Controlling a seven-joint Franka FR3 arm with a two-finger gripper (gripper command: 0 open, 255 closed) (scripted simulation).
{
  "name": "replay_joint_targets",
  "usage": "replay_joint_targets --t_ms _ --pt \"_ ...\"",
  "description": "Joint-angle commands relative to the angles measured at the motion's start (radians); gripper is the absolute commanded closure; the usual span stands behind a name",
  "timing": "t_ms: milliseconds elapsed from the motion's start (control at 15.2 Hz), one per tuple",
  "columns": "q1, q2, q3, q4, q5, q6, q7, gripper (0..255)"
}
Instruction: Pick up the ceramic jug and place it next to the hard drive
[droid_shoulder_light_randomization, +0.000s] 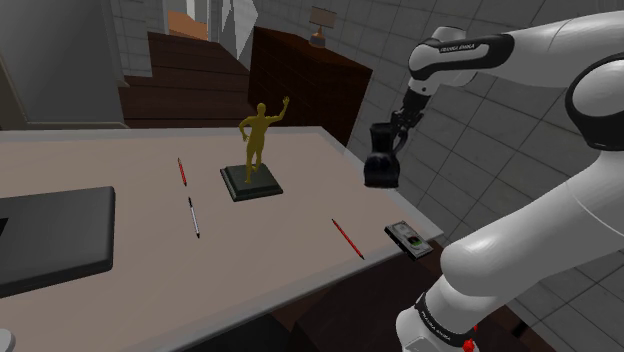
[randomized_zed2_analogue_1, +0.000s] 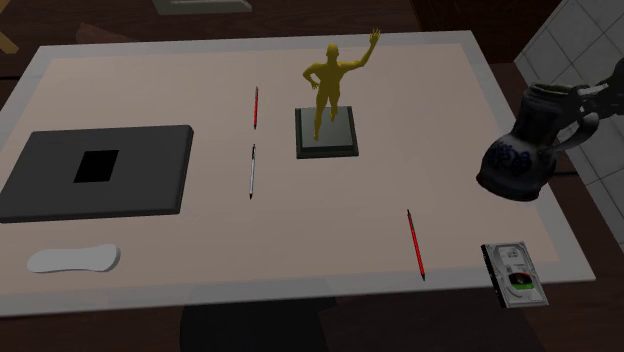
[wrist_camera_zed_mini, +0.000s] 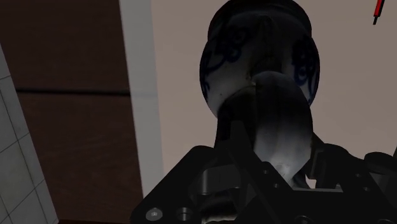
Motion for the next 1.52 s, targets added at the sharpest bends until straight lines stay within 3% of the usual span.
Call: replay_joint_targets --t_ms 0,1452 --pt "0.0 0.006 -0.001 -0.018 0.001 0.028 0.0 255" --pt "-0.003 0.088 -0.01 -0.21 0.008 0.301 -0.004 255"
